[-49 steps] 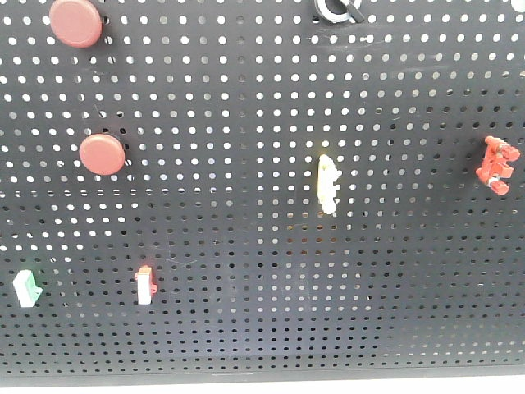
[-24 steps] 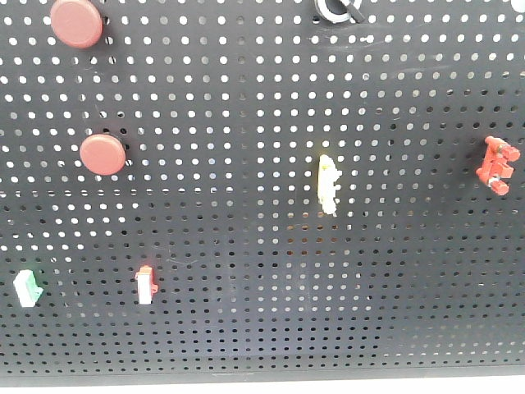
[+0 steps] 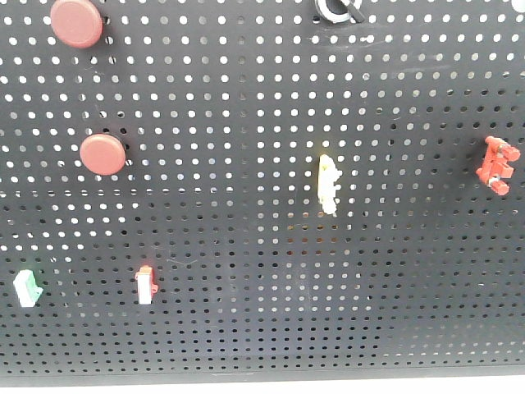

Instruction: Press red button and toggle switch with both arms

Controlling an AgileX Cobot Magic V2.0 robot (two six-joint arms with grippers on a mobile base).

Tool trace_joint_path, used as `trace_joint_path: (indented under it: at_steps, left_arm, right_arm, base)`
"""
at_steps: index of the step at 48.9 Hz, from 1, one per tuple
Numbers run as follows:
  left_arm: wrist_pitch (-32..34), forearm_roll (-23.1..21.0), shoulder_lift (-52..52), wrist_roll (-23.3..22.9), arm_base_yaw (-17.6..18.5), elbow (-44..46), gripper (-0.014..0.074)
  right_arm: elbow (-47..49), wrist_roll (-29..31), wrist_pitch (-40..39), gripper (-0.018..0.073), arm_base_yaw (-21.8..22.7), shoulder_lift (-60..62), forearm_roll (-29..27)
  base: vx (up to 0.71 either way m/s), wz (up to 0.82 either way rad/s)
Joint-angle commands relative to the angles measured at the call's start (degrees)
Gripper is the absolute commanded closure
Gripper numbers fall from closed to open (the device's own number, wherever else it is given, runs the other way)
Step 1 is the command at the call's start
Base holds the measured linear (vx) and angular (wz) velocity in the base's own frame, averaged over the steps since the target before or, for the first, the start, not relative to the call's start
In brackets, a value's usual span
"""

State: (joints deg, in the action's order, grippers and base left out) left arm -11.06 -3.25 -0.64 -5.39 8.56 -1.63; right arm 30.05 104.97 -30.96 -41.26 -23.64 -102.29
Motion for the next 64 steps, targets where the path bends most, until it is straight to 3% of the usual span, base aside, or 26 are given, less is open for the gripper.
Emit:
trace_joint_path:
  at_steps: [1,32,39,43,47,49,52,55,58,62,64]
  left_arm:
    - [5.3,-0.9,-1.0,-0.7,0.0,-1.9,0.0594]
    - [5.3,-0.9,-1.0,-0.7,0.0,-1.9,0.0594]
    - [5.3,-0.9,-1.0,-0.6,0.0,-1.9,0.0594]
    - [5.3,-0.9,-1.0,-0.6,0.0,-1.9,0.0594]
    - [5.3,-0.9,-1.0,-0.6,0.0,-1.9,0.0594]
    - [5.3,-0.9,-1.0,-0.6,0.0,-1.9,0.0594]
    - [5.3,-0.9,-1.0,-0.6,0.0,-1.9,0.0594]
    - [5.3,-0.9,-1.0,-0.6,0.0,-1.9,0.0594]
    - [5.3,-0.9,-1.0,-0.6,0.0,-1.9,0.0594]
    - [5.3,-0.9,-1.0,-0.6,0.0,-1.9,0.0594]
    - [5.3,-0.9,-1.0,-0.6,0.0,-1.9,0.0594]
  right_arm:
    - [1.5,0.4,1.5,0.0562,0.3,-0.6,0.1]
    - [1.5,-0.8,1.7,0.0562,0.3,-0.6,0.4]
    - [0.3,-4.9,22.1,0.0562,0.3,-2.4,2.5]
    - [-0.5,-7.2,35.3,0.0562,0.3,-4.7,11.9]
    - [-0.2,-16.8,46.4,0.0562,0.3,-7.2,27.7]
    - [-0.1,-25.4,47.4,0.0562,0.3,-8.7,34.1]
    - [-0.2,-47.4,45.4,0.0562,0.3,-10.8,46.4]
    - [-0.5,-62.5,42.6,0.0562,0.3,-12.3,59.6]
    - [-1.1,-80.3,39.8,0.0562,0.4,-13.5,77.6]
    - [-2.5,-95.4,35.0,0.0562,2.5,-13.9,92.4]
    - [-3.2,-99.6,33.5,0.0562,4.9,-13.8,95.3]
  base:
    - [0.0,0.0]
    - [0.0,0.0]
    - [0.0,0.0]
    - [0.0,0.0]
    - [0.0,0.0]
    - [0.0,0.0]
    - [0.0,0.0]
    - [0.0,0.0]
    - [0.0,0.0]
    - [0.0,0.0]
    - [0.0,0.0]
